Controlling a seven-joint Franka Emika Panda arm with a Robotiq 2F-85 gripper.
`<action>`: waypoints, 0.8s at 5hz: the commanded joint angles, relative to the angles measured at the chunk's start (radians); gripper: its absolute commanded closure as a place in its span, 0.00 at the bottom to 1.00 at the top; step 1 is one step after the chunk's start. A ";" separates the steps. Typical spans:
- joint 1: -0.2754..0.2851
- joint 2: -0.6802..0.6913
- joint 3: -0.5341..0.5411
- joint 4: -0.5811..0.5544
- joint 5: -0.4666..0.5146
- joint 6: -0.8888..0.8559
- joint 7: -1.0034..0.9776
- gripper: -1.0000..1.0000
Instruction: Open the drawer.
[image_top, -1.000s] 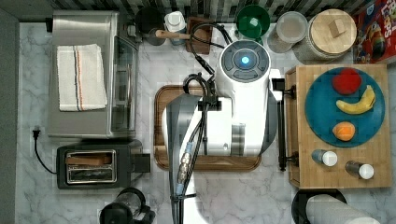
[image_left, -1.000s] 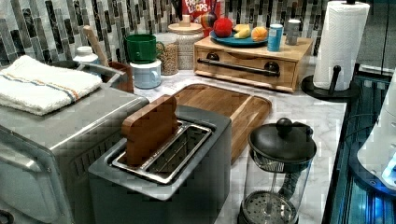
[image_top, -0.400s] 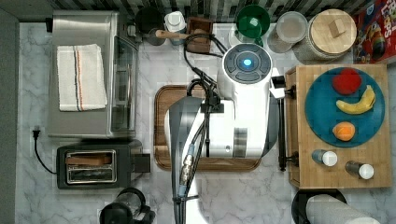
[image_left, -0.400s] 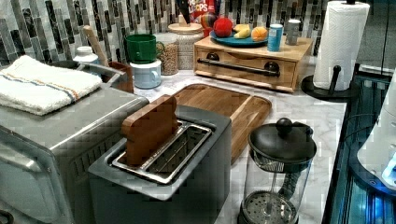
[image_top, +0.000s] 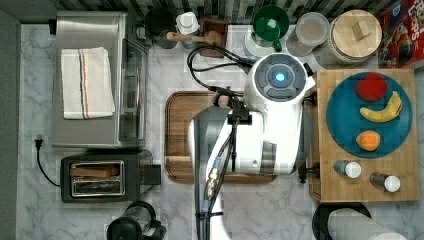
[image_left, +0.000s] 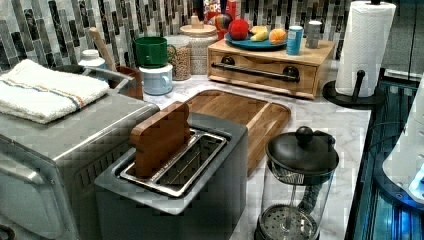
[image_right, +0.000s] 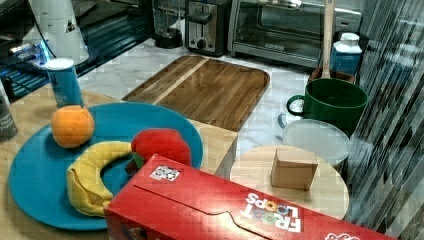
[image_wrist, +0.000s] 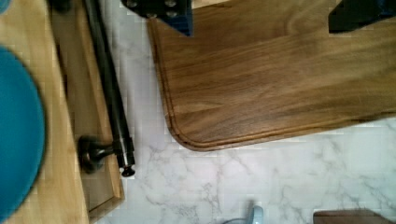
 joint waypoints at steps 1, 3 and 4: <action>-0.079 -0.059 -0.123 -0.130 -0.025 0.169 -0.265 0.00; -0.055 0.040 -0.053 -0.336 -0.086 0.489 -0.132 0.00; -0.041 0.056 -0.046 -0.318 -0.086 0.467 -0.083 0.00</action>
